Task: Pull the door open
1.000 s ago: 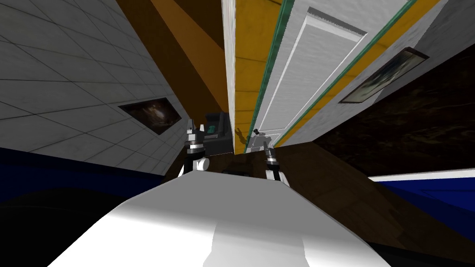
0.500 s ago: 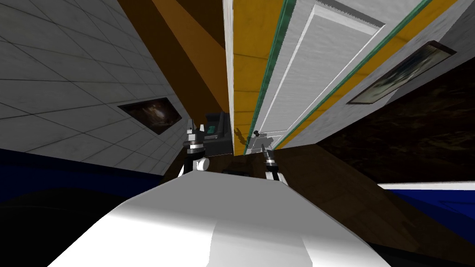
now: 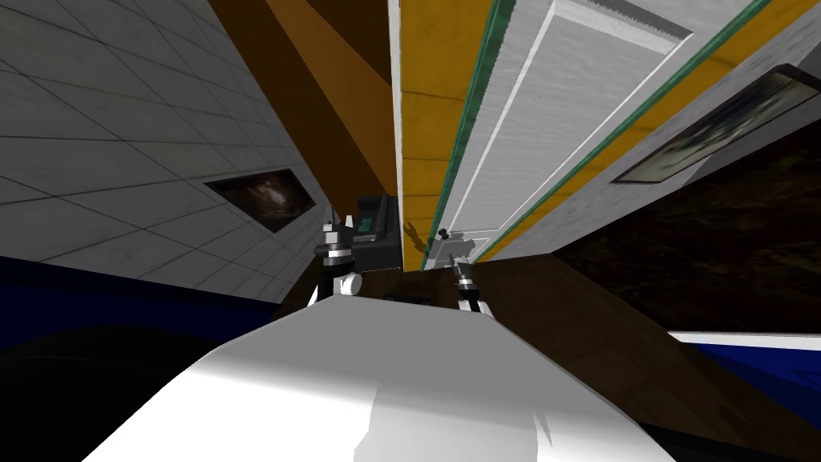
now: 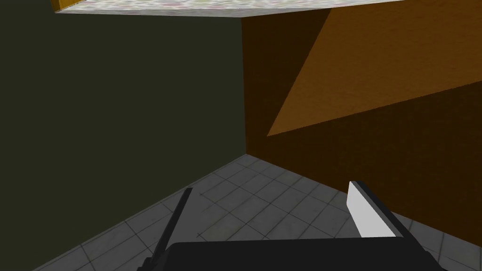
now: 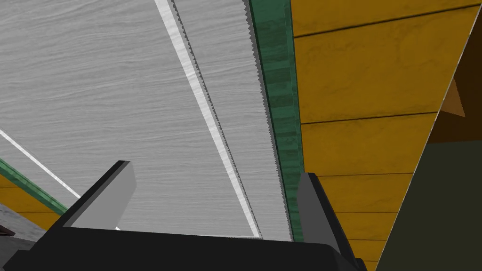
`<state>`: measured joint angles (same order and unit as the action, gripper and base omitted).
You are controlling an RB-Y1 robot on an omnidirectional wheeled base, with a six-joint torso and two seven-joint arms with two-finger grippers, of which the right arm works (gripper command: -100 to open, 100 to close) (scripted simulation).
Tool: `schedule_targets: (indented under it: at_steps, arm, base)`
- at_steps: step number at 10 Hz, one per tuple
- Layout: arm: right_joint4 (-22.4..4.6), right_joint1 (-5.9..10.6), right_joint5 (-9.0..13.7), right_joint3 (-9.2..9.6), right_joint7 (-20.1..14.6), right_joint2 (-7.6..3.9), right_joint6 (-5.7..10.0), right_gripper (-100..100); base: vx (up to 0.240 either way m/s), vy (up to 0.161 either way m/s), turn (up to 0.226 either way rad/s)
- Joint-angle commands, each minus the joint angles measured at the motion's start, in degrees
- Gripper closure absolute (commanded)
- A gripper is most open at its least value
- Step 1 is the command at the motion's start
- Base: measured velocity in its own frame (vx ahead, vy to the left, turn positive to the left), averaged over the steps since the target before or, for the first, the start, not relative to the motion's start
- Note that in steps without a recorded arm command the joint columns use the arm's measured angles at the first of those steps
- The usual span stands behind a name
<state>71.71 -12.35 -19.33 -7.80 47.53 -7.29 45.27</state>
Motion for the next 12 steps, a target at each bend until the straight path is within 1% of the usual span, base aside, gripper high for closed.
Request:
schedule_targets:
  at_steps: [1, 4, 8, 10, 12]
  arm:
    - [-1.9, 0.33, -0.9, -0.07, 1.8, -0.14, 0.5, -100]
    - [-6.0, 1.23, -2.4, -0.31, 4.8, -0.38, 1.7, -100]
    - [-10.8, 2.27, -4.2, -0.59, 8.3, -0.63, 3.1, -100]
    - [-12.8, 2.7, -4.9, -0.71, 9.8, -0.71, 3.66, -100]
    - [-16.1, 3.43, -6.1, -0.91, 12.3, -0.85, 4.65, -100]
  base:
    - [0.081, -0.066, 0.053]
    - [0.091, -0.058, 0.044]
    - [0.077, -0.044, 0.045]
    - [0.07, -0.058, 0.028]
    - [0.114, -0.081, 0.054]
